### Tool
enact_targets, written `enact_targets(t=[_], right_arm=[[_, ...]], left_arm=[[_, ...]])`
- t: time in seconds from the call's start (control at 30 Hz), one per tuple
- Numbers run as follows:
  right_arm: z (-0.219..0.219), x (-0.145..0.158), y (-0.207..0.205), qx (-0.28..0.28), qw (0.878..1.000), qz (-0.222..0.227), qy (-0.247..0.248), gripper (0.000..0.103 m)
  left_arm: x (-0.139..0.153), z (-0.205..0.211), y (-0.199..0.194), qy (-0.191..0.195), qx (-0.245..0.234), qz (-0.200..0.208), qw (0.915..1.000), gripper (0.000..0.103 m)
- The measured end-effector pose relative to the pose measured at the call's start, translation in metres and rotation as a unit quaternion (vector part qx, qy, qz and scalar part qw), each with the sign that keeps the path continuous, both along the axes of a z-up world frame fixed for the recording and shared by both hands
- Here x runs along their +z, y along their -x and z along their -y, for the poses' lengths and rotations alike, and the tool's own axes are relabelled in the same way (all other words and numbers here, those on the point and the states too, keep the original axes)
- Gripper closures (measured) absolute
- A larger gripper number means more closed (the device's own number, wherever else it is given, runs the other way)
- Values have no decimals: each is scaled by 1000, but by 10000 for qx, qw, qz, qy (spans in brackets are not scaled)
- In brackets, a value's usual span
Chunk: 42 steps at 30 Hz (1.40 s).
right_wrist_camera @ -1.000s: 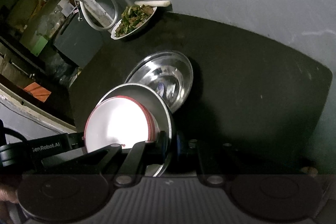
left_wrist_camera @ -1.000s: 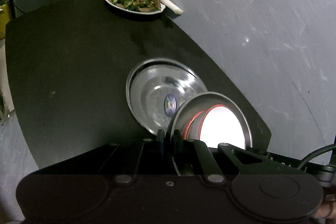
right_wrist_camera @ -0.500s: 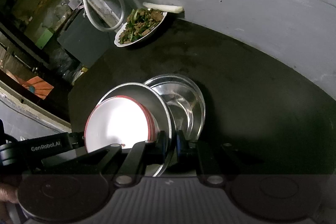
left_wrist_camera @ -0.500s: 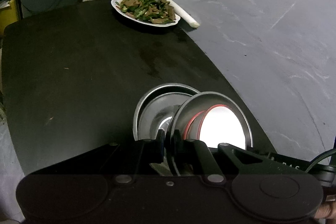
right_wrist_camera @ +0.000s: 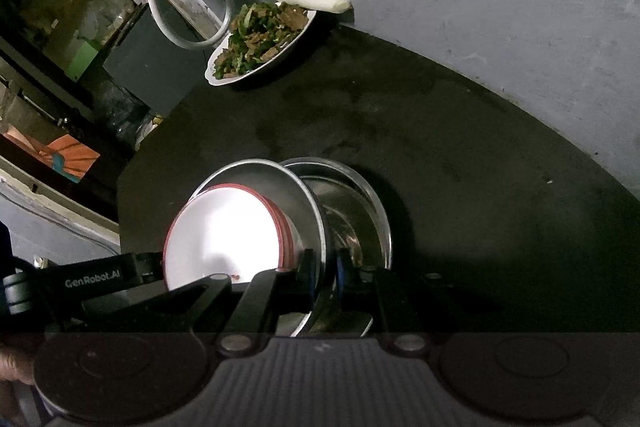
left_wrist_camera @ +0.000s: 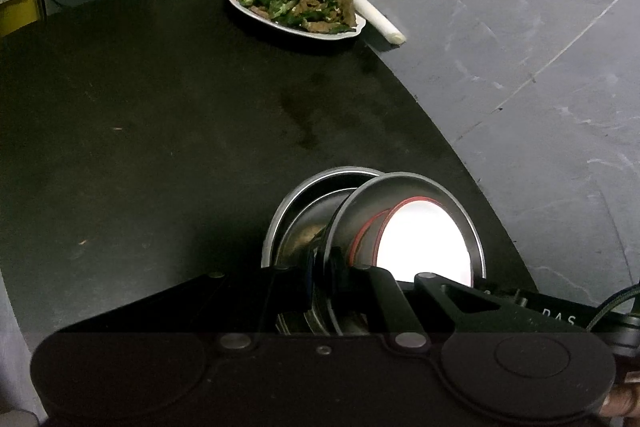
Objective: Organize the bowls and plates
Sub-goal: 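Carry the steel bowl with both tools over the stacked steel plates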
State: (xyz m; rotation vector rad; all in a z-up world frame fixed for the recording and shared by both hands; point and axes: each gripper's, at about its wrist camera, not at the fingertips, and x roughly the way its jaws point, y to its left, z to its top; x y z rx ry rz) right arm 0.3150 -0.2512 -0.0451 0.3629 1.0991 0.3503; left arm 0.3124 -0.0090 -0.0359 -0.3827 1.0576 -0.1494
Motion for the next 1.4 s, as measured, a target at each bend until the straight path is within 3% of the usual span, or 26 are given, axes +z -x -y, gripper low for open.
enact_targets(t=[0.97,1.4], right_arm=[[-1,-12,-9,-2,9999,-154,-25,91],[-3,-13,-5,-92,9999,7,-53,89]], left_arm=[[-11,-1,-13,-91,127,-160,9997,97],[-9,-3,-12,-112,197,-115,9997,96]])
